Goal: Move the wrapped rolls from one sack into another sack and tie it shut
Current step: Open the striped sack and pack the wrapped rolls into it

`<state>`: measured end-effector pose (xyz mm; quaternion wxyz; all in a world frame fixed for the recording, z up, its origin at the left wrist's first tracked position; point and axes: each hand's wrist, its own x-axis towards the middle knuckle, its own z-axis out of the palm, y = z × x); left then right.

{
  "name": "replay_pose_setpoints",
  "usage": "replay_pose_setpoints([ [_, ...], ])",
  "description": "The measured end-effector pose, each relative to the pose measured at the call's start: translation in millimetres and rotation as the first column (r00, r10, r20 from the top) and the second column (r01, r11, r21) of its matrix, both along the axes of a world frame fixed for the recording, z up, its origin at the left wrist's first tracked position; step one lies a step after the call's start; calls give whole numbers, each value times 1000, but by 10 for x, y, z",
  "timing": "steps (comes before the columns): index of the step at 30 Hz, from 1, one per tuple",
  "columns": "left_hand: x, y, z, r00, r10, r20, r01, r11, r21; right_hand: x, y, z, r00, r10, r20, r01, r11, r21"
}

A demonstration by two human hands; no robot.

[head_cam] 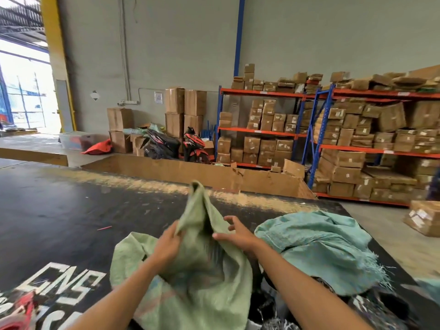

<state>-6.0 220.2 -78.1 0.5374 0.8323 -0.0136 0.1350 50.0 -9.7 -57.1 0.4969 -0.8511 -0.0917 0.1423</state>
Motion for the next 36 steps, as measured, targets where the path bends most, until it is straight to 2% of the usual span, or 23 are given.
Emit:
replay_pose_setpoints([
  [2, -31, -29, 321, 997, 73, 7, -70, 978, -198, 44, -23, -133, 995, 71, 69, -51, 963, -265],
  [3, -22, -17, 458, 994, 104, 39, -93, 971, -222, 67, -27, -199, 994, 55, 96, -15, 928, -374],
  [5, 45, 99, 651, 973, 200, 114, -170, 958, -232, 129, -24, -254, 992, -84, 100, 119, 894, -432],
  [7, 136, 280, 761, 936, 320, 150, -272, 923, -271, 214, -29, -168, 965, -226, 132, 257, 914, -314],
  [9, 170, 500, 837, 879, 449, 160, -411, 884, -224, 270, -10, 69, 918, -356, 176, 364, 932, -9],
  [10, 164, 612, 856, 846, 508, 165, -480, 858, -184, 281, 13, 259, 902, -401, 162, 373, 910, 180],
  [12, 135, 836, 835, 782, 596, 184, -585, 803, -114, 323, 82, 677, 912, -393, 119, 300, 836, 459],
  [13, 111, 934, 802, 764, 617, 188, -616, 784, -69, 351, 123, 883, 925, -354, 140, 234, 818, 525],
  [15, 49, 1080, 750, 746, 639, 186, -653, 757, 16, 413, 197, 1215, 908, -327, 261, 152, 839, 523],
  [17, 20, 1169, 764, 760, 630, 161, -638, 770, -1, 491, 233, 1373, 863, -379, 335, 181, 850, 495],
  [19, 38, 1212, 831, 779, 623, 76, -620, 782, -64, 544, 253, 1404, 836, -413, 361, 225, 859, 461],
  [22, 58, 1231, 969, 795, 605, -36, -592, 763, -260, 544, 299, 1357, 870, -376, 319, 242, 889, 388],
  [24, 63, 1234, 1017, 866, 479, -140, -494, 781, -381, 395, 341, 1350, 889, -334, 315, 181, 885, 429],
  [26, 83, 1266, 1028, 933, 274, -236, -346, 861, -371, 163, 423, 1389, 895, -223, 387, 8, 874, 486],
  [29, 99, 1172, 1081, 935, 27, -353, -159, 923, -350, -81, 593, 1378, 917, 60, 393, -247, 861, 444],
  [31, 108, 1000, 1131, 965, 70, -254, -161, 921, -356, -173, 680, 1300, 903, 326, 280, -423, 791, 443],
  [33, 130, 865, 1129, 971, 183, -155, -237, 829, -507, -190, 680, 1189, 874, 454, 172, -473, 720, 507],
  [34, 129, 827, 1133, 968, 215, -129, -249, 759, -602, -196, 641, 1141, 903, 393, 173, -421, 735, 532],
  [35, 123, 805, 1146, 966, 238, -104, -245, 695, -676, -160, 581, 1078, 952, 226, 205, -303, 772, 558],
  [36, 113, 806, 1159, 960, 264, -90, -245, 650, -719, -142, 510, 1015, 968, -12, 250, -137, 809, 572],
])
